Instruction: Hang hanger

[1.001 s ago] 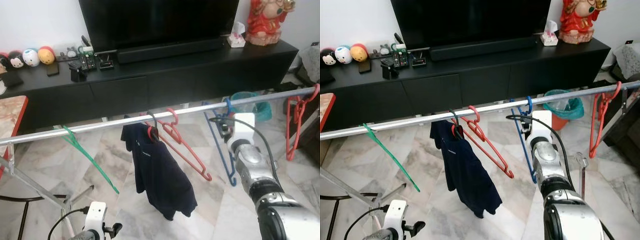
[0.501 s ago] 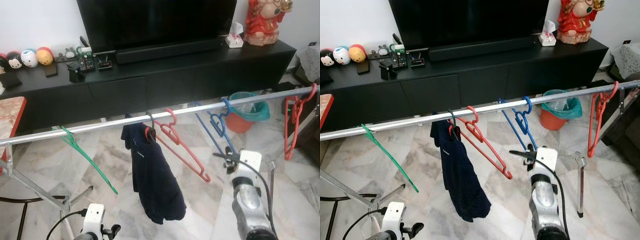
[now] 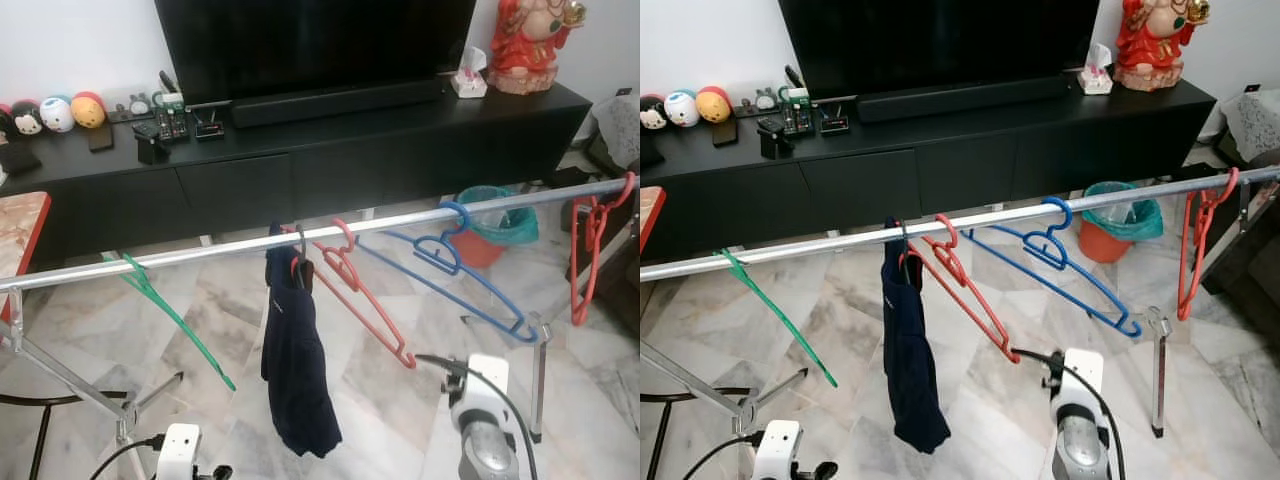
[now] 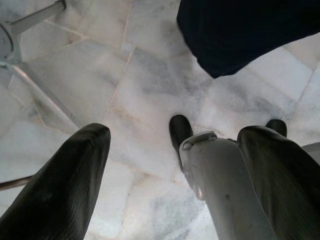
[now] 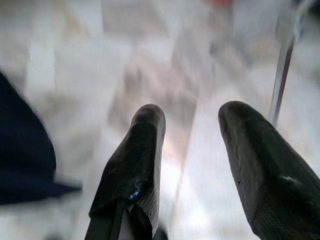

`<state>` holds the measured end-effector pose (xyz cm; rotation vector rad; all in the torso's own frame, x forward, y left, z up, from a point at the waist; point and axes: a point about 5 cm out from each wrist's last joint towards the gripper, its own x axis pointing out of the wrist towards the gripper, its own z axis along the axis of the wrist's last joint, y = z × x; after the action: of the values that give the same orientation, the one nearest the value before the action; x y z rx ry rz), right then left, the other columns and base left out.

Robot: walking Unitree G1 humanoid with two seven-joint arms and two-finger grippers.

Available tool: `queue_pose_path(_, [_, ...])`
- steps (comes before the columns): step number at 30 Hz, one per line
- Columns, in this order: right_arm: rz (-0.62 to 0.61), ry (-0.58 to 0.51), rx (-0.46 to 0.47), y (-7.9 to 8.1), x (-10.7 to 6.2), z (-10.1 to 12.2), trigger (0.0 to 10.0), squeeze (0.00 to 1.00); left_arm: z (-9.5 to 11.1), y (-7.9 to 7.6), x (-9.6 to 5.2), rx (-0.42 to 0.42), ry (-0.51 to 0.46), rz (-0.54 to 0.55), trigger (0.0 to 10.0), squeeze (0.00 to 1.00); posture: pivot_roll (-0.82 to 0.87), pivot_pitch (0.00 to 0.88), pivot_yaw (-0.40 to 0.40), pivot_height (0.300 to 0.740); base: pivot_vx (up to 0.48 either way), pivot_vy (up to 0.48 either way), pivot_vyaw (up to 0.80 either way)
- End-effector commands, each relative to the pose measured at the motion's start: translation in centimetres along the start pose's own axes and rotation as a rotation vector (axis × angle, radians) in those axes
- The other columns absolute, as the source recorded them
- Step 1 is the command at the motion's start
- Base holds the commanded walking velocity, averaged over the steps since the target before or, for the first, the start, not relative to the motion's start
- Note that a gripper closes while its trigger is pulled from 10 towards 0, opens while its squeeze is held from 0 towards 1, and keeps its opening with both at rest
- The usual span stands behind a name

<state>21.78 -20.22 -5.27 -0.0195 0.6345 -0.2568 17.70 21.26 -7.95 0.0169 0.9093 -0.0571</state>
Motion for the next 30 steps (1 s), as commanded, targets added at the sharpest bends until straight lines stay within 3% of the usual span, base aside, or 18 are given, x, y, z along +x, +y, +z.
queue_pose_path(1, [-0.007,0.127,-0.008,-0.6,-0.3,-1.9,10.0,0.0,-0.5,0.4,-0.1,0.008,0.026,0.016,10.0,0.0,0.0,0.0,0.028,0.74,0.0,0.0,0.0])
queue_pose_path(5, [0.008,0.196,0.011,-0.7,-0.7,-3.1,10.0,0.0,-0.5,0.3,-0.1,0.012,0.034,0.017,10.0,0.0,0.01,0.0,0.027,0.74,0.0,0.0,0.0])
queue_pose_path(7, [0.023,0.278,-0.043,-0.9,-1.4,-4.9,10.0,0.0,-0.8,0.3,-0.1,0.011,0.052,0.022,10.0,0.0,0.0,0.004,0.028,0.74,0.0,0.0,0.0])
queue_pose_path(10, [0.021,0.322,-0.056,-1.1,-1.8,-5.7,10.0,0.0,-1.0,0.3,-0.2,0.008,0.063,0.026,10.0,0.0,0.01,0.012,0.028,0.74,0.0,0.0,0.0])
queue_pose_path(17, [0.035,0.35,-0.053,-0.8,-1.9,-6.1,10.0,0.0,-2.6,0.2,-0.5,0.016,0.12,0.037,10.0,0.0,0.0,0.023,0.031,0.74,0.0,0.0,0.0])
queue_pose_path(23, [0.069,0.311,-0.008,0.8,-1.0,-4.3,10.0,0.0,-3.5,0.1,-0.8,0.015,0.147,0.042,10.0,0.0,-0.01,0.03,0.035,0.74,0.0,0.0,0.0])
queue_pose_path(30, [0.072,0.316,-0.001,0.2,-1.9,-5.8,10.0,0.0,-3.7,0.2,-0.9,0.018,0.154,0.043,10.0,0.0,-0.01,0.035,0.034,0.74,0.0,0.0,0.0])
